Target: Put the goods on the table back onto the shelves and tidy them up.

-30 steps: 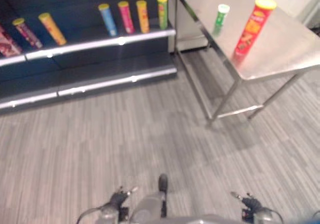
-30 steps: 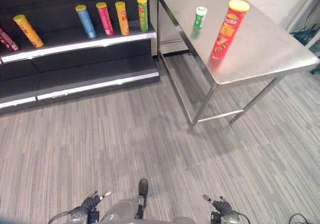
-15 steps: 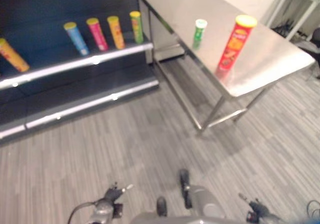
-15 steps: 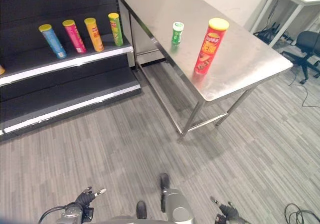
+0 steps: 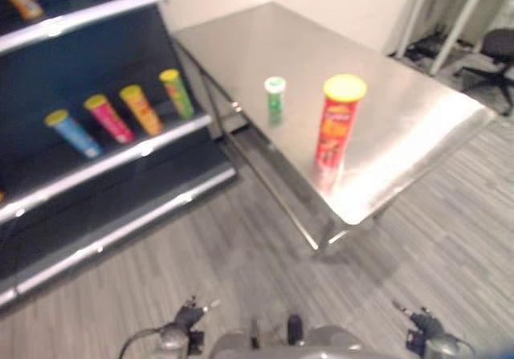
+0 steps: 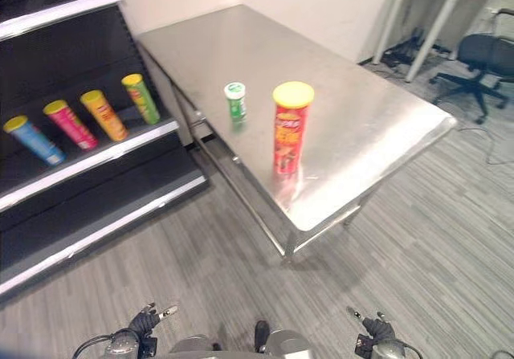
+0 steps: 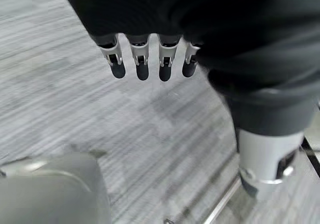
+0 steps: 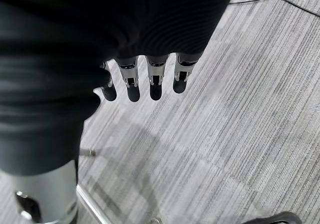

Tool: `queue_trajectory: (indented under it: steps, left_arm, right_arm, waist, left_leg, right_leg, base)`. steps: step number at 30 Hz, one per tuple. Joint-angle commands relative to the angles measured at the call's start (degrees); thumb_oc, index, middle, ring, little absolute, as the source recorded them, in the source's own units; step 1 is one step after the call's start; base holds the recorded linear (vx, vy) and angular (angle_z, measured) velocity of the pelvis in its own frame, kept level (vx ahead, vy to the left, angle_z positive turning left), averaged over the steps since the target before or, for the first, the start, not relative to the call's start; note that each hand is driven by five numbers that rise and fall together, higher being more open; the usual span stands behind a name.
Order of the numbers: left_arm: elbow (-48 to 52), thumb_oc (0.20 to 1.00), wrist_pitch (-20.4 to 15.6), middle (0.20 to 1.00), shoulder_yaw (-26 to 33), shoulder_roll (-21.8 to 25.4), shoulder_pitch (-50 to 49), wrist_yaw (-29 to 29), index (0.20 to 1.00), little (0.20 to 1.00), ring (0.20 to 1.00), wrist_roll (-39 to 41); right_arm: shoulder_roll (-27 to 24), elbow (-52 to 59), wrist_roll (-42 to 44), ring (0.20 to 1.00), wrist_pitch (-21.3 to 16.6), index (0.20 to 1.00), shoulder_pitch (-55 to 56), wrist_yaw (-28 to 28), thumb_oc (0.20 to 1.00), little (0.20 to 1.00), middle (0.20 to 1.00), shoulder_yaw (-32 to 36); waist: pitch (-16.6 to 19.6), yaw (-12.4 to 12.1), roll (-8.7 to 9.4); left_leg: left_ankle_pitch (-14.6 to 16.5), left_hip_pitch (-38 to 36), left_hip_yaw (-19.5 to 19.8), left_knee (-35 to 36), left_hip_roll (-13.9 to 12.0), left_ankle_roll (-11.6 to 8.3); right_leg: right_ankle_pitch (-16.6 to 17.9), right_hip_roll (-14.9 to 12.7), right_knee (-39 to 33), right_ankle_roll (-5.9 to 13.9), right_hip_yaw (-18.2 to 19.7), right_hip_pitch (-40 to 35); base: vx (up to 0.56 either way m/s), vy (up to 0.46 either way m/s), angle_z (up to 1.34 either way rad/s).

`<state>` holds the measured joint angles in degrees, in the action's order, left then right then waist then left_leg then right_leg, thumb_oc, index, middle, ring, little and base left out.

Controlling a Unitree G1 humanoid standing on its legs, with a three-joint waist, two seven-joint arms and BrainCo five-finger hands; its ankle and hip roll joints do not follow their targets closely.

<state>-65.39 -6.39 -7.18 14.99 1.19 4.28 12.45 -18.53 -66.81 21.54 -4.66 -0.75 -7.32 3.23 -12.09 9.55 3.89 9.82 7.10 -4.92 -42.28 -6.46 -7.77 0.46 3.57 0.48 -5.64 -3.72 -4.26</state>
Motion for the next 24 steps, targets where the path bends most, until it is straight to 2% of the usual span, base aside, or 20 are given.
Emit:
queue_trajectory:
  steps: [1,3,4,5,6,7,8,11,12,13,14,16,19,20,22,24]
  left_arm:
    - [1.1,1.000,-1.2,1.000,-0.5,1.8,1.4,1.6,1.000,1.000,1.000,-0.3]
    - [0.5,1.000,-1.7,1.000,-1.0,2.0,1.8,2.5,1.000,1.000,1.000,-1.0]
    - [-0.4,1.000,-1.8,1.000,-1.1,1.5,1.8,2.1,1.000,1.000,1.000,-0.8]
    - [-0.4,1.000,-1.8,1.000,-1.1,1.5,1.8,2.1,1.000,1.000,1.000,-0.8]
    - [-0.7,1.000,-2.0,1.000,-1.4,1.0,1.7,2.0,1.000,1.000,1.000,-1.3]
    - [-0.2,1.000,-2.3,1.000,-1.4,0.9,1.6,1.9,1.000,1.000,1.000,-2.0]
    - [-0.2,1.000,-2.3,1.000,-1.4,0.9,1.6,1.9,1.000,1.000,1.000,-2.0]
    - [2.0,1.000,-2.5,1.000,0.2,1.7,0.4,-0.3,1.000,1.000,1.000,-6.1]
    - [2.2,1.000,-2.6,1.000,1.0,1.7,0.3,-0.4,1.000,1.000,1.000,-6.9]
    - [1.5,1.000,-2.9,1.000,1.8,1.0,0.2,0.0,1.000,1.000,1.000,-8.1]
    - [1.5,1.000,-3.0,1.000,1.7,1.1,0.3,0.0,1.000,1.000,1.000,-8.1]
    - [1.5,1.000,-3.4,1.000,2.0,0.4,0.6,0.1,1.000,1.000,1.000,-8.3]
    - [1.8,1.000,-3.8,1.000,1.5,0.3,0.8,0.1,1.000,1.000,1.000,-8.5]
    - [2.5,1.000,-4.1,1.000,1.2,0.5,0.5,-0.4,1.000,1.000,1.000,-8.5]
    - [2.7,1.000,-4.1,1.000,1.4,0.5,0.4,-0.8,1.000,1.000,1.000,-8.3]
    - [2.2,1.000,-4.0,1.000,1.5,0.6,0.3,-0.8,1.000,1.000,1.000,-8.2]
  right_arm:
    - [-2.8,1.0,1.4,1.000,-0.5,1.000,1.7,-1.8,1.000,1.000,1.000,2.5]
    - [-4.3,1.6,1.4,1.000,-1.1,1.000,1.9,-2.9,1.000,1.000,1.000,4.1]
    - [-4.9,1.6,1.3,1.000,-1.2,1.000,1.9,-2.9,1.000,1.000,1.000,4.9]
    - [-4.9,1.6,1.3,1.000,-1.2,1.000,1.9,-2.9,1.000,1.000,1.000,4.9]
    - [-6.6,6.0,-0.7,1.000,-1.5,1.000,2.9,-3.6,1.000,1.000,1.000,6.2]
    - [-7.7,12.0,-2.5,1.000,-1.4,1.000,4.5,-3.3,1.000,1.000,1.000,6.9]
    - [-7.7,12.0,-2.5,1.000,-1.4,1.000,4.5,-3.3,1.000,1.000,1.000,6.9]
    - [-12.8,37.2,-14.2,1.000,-2.1,1.000,10.9,0.0,1.000,1.000,1.000,9.6]
    - [-13.4,44.5,-16.7,1.000,-2.8,1.000,12.7,0.0,1.000,1.000,1.000,12.1]
    - [-13.8,57.1,-20.5,1.000,-4.6,1.000,14.1,-0.9,1.000,1.000,1.000,16.1]
    - [-13.7,57.3,-20.5,1.000,-4.5,1.000,14.2,-0.9,1.000,1.000,1.000,16.2]
    - [-14.8,66.2,-22.7,1.000,-6.4,1.000,12.3,-1.9,1.000,1.000,1.000,17.9]
    - [-15.4,71.5,-20.6,1.000,-8.1,1.000,9.2,-1.9,1.000,1.000,1.000,18.4]
    - [-17.1,76.2,-18.0,1.000,-9.5,1.000,6.4,-0.1,1.000,1.000,1.000,18.5]
    - [-18.7,77.0,-17.7,1.000,-9.9,1.000,5.0,0.0,1.000,1.000,1.000,18.5]
    - [-22.1,77.7,-17.1,1.000,-9.8,1.000,1.6,0.5,1.000,1.000,1.000,17.4]
  waist:
    - [-2.5,-0.2,0.97]
    - [-2.2,-0.6,0.05]
    - [-1.9,-0.1,-0.79]
    - [-1.9,-0.1,-0.79]
    - [-1.6,1.3,-1.84]
    - [-1.3,1.7,-1.91]
    - [-1.3,1.7,-1.91]
    - [-0.7,2.3,-2.15]
    - [-0.7,2.4,-2.30]
    - [-0.8,2.4,-2.59]
    - [-0.6,2.3,-2.59]
    - [-0.5,2.0,-2.71]
    - [-0.1,1.1,-2.62]
    - [0.3,0.0,-2.37]
    - [0.6,-0.5,-2.19]
    - [1.3,-2.0,-1.53]
  left_leg:
    - [-2.3,-3.8,-1.3,22.4,-2.0,1.53]
    - [-5.1,-2.9,4.4,31.4,-1.0,-0.02]
    - [-5.0,-4.0,5.4,34.7,-1.5,-0.14]
    - [-5.0,-4.0,5.4,34.7,-1.5,-0.14]
    - [-5.6,-4.7,4.3,35.3,-1.5,-0.33]
    - [-5.9,-5.1,3.9,36.8,-1.2,0.01]
    - [-6.0,-5.1,3.9,36.8,-1.2,0.01]
    - [-5.1,-6.5,1.2,39.0,0.1,1.72]
    - [-4.5,-6.4,0.6,38.3,0.5,2.21]
    - [-3.1,-6.4,-0.3,37.3,1.1,3.11]
    - [-3.3,-6.2,-0.4,37.4,1.2,3.11]
    - [-2.3,-6.3,-0.9,37.0,1.8,3.95]
    - [-2.1,-6.1,-1.5,36.8,2.4,4.51]
    - [-1.9,-6.0,-1.5,36.6,2.9,4.81]
    - [-1.9,-6.0,-1.3,36.6,3.0,4.92]
    - [-1.9,-6.0,-0.7,36.8,3.3,4.85]
  right_leg:
    - [-8.5,-5.6,1.1,9.99,2.3,0.8]
    - [-9.3,-6.1,0.8,10.89,4.1,0.1]
    - [-9.7,-5.9,1.9,11.07,4.9,0.7]
    - [-9.7,-5.9,1.9,11.07,5.0,0.7]
    - [-9.0,-6.9,2.6,11.98,5.1,2.0]
    - [-8.4,-7.7,2.4,12.54,5.6,2.7]
    - [-8.4,-7.7,2.4,12.54,5.6,2.7]
    - [-6.7,-10.1,2.1,15.10,7.1,5.0]
    - [-6.4,-10.6,2.1,15.65,7.7,5.5]
    - [-6.1,-11.3,2.1,16.42,8.6,6.0]
    - [-5.9,-11.3,2.0,16.41,8.7,6.3]
    - [-5.5,-11.8,2.0,16.92,9.0,6.9]
    - [-4.6,-12.3,1.7,17.38,9.3,7.5]
    - [-4.1,-12.9,1.3,17.60,8.4,7.2]
    - [-3.9,-13.2,1.1,17.68,7.9,6.9]
    - [-3.8,-13.9,0.7,17.80,6.7,6.3]
  base:
    - [0.16,0.335,-0.55]
    - [0.14,0.295,-0.76]
    - [0.06,0.157,-0.77]
    - [0.06,0.285,-0.75]
    - [0.06,0.316,-0.56]
    - [0.06,0.316,-0.44]
    - [0.02,0.211,-0.23]
    - [0.00,0.277,-0.36]
    - [-0.01,0.284,-0.41]
    - [-0.02,0.226,-0.44]
    - [-0.03,0.188,-0.32]
    - [-0.03,0.123,-0.33]
    - [-0.03,0.107,-0.17]
    - [-0.01,0.075,-0.04]
    - [0.00,0.051,0.05]
    - [-0.01,0.014,0.16]
